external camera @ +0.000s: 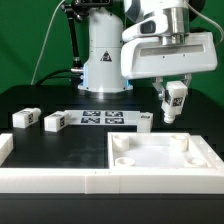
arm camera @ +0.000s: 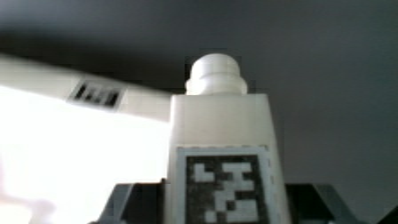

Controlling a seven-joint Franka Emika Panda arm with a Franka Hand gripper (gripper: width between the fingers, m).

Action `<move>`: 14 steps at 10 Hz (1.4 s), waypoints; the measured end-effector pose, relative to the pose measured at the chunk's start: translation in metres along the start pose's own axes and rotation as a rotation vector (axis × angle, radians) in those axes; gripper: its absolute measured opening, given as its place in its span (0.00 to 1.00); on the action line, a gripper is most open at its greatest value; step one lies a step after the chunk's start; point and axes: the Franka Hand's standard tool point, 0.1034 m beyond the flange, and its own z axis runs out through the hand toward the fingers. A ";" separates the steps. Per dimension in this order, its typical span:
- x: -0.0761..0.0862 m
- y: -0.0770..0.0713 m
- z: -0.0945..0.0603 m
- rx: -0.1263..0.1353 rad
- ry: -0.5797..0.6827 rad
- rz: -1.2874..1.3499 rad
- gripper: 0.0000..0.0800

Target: Assemble one leg

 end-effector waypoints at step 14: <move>0.112 0.042 0.031 0.032 0.020 -0.031 0.36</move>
Offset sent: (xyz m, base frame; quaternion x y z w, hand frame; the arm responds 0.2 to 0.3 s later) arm 0.0000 0.0000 0.0000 0.0000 0.0000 0.0000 1.0000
